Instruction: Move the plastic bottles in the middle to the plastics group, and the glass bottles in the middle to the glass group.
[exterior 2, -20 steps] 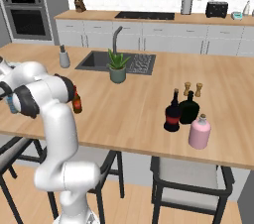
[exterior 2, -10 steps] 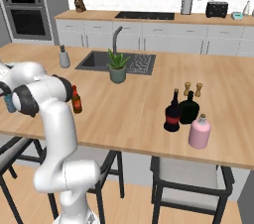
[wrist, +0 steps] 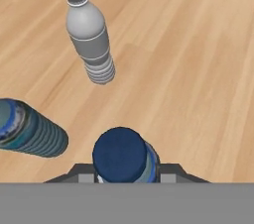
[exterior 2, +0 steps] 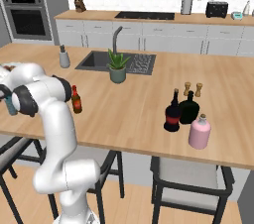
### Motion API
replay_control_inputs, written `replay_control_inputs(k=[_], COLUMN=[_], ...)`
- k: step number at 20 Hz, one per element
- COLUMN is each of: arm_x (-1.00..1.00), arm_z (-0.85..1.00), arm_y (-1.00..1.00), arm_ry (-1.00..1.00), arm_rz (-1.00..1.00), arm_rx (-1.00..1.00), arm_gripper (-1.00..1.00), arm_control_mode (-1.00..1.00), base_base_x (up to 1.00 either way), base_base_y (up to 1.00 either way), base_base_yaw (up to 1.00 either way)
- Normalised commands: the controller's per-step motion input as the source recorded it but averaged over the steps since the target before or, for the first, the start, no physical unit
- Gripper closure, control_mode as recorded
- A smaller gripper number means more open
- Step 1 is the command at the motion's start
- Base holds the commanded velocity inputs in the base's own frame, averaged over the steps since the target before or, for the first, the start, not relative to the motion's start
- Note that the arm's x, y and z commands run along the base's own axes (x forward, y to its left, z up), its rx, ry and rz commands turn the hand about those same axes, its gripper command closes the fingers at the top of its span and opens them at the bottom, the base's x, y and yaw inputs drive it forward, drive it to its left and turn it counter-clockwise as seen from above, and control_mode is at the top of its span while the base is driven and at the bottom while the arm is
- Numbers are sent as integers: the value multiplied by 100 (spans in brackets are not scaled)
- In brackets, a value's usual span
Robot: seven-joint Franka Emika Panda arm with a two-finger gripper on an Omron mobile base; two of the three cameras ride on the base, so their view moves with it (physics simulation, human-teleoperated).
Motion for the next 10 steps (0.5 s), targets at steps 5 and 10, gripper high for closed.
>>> replay_control_inputs(k=[5, 10], arm_x=[0, 2], arm_z=[-18, -2], arm_y=[0, 0], arm_ry=[-4, -6], arm_rz=[0, 0], arm_rx=[0, 0], arm_gripper=[100, 100], arm_control_mode=[-100, -100], base_base_x=[0, 0], base_base_y=[0, 0], base_base_yaw=[0, 0])
